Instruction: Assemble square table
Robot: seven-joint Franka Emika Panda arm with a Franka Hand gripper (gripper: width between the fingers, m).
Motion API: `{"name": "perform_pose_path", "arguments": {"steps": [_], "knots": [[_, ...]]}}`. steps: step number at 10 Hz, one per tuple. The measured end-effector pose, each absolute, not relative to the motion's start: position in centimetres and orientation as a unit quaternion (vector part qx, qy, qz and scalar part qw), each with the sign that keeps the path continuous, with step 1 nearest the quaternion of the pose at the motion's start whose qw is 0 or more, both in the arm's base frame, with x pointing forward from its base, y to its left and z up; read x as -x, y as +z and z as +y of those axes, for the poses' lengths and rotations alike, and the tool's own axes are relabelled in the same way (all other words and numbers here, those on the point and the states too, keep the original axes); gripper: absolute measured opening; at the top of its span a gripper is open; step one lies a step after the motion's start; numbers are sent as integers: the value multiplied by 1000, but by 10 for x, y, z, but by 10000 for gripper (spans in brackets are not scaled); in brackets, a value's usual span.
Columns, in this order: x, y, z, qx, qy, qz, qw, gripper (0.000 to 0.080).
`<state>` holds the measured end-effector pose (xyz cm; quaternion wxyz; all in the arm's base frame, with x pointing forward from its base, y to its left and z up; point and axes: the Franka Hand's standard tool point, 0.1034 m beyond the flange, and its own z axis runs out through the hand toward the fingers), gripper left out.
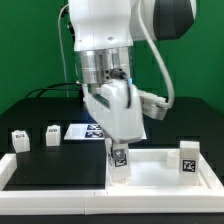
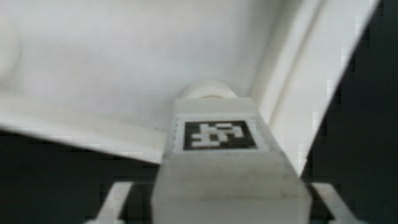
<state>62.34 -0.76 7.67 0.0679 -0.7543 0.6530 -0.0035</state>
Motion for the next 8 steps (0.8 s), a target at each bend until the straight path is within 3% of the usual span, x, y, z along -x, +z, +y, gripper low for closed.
{"name": "perform_pose_path", "arguments": {"steps": [2, 3, 4, 5, 6, 8], "knots": [[-623, 76, -5, 707, 3, 703, 70, 291], [-623, 76, -5, 690, 5, 720, 70, 380], [-623, 76, -5, 703, 3, 708, 69, 517], [-623, 76, -4, 723, 2, 688, 67, 517], [-624, 77, 4, 792, -7, 609, 47, 621], [-626, 77, 13, 863, -15, 503, 40, 641]]}}
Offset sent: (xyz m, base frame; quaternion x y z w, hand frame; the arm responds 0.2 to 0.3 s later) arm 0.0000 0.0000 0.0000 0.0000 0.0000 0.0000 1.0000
